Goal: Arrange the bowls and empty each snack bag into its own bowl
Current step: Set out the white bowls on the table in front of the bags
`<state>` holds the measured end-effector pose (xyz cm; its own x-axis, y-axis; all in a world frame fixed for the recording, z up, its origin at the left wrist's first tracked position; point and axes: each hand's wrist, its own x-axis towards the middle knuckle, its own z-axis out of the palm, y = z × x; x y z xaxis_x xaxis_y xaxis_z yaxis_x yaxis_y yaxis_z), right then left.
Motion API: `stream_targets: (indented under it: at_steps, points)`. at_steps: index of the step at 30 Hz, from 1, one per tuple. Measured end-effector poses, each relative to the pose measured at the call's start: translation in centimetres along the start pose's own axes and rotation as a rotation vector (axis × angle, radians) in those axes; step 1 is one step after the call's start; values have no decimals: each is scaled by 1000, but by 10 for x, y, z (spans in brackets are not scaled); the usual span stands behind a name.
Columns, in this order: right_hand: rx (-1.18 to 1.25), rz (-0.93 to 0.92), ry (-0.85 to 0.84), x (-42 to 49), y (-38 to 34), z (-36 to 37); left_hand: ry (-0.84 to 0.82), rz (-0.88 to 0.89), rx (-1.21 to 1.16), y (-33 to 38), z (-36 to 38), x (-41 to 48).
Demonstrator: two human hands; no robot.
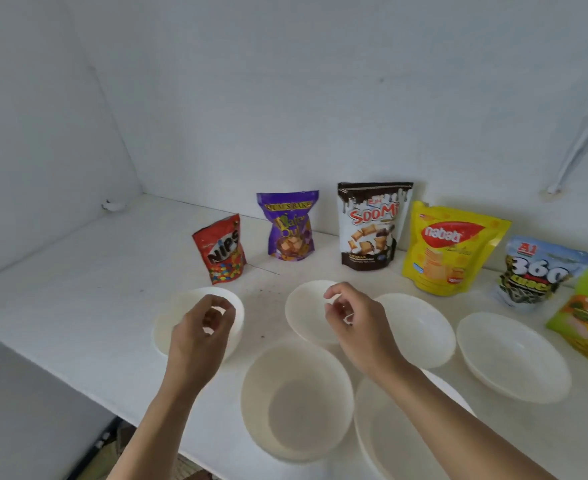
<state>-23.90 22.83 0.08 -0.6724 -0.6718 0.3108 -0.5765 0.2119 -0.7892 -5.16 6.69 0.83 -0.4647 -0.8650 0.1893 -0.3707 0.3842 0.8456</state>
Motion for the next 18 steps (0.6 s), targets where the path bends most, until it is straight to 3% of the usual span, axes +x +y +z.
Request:
stream_targets:
  at_steps: [7,12,18]
  points:
    - [1,-92,-253,47,-34,88,84,-116,138,-71,-47,21]
    - [-194,-145,-443,63,-42,134,15,-236,200,-99,-58,31]
    - [-409,-121,-644,80,-45,162,-82,-260,172,-107,-47,45]
